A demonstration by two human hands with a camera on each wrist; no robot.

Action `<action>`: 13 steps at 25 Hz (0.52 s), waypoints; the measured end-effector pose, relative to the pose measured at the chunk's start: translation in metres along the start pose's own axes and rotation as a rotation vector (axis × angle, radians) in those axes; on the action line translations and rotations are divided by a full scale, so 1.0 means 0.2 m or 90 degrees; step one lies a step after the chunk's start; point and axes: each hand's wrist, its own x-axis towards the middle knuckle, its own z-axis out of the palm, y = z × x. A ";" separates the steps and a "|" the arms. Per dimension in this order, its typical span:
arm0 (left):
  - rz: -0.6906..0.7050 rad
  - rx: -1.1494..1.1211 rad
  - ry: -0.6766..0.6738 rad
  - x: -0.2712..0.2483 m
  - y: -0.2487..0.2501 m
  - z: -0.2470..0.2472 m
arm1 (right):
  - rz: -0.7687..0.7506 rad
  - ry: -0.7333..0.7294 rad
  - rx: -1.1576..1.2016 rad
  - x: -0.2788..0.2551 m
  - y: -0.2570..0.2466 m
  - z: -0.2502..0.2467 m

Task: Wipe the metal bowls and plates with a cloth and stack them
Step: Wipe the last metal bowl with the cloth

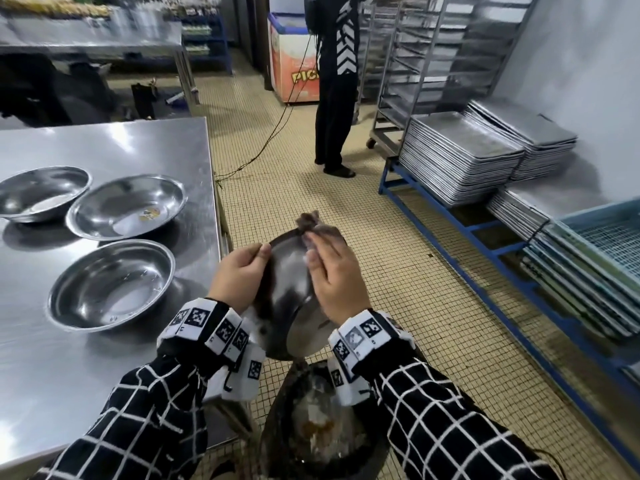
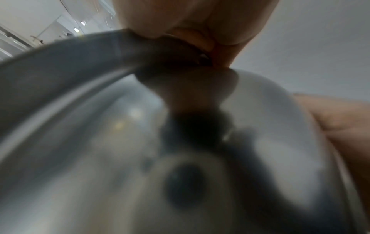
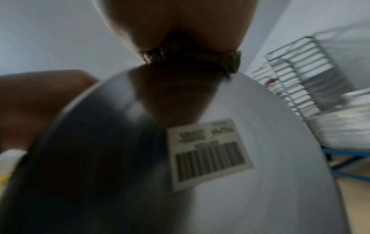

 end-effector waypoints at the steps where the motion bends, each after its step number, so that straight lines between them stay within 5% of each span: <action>1: -0.007 -0.011 0.002 0.00 -0.01 0.00 | 0.081 0.008 0.042 0.01 0.04 -0.03; 4: -0.028 -0.013 -0.013 -0.02 -0.02 -0.02 | 0.358 -0.061 0.145 -0.01 0.20 -0.09; 6: -0.046 0.006 -0.032 -0.02 -0.02 -0.02 | 0.385 -0.034 0.134 -0.05 0.22 -0.12; 8: -0.052 0.032 -0.027 -0.02 -0.03 -0.01 | 0.289 0.030 0.143 -0.07 0.13 -0.10; 11: -0.027 0.039 -0.019 -0.03 0.01 0.04 | 0.036 -0.008 0.020 -0.13 -0.09 0.01; 13: 0.015 0.073 -0.005 -0.04 0.04 0.06 | -0.005 -0.002 -0.081 -0.14 -0.14 0.06</action>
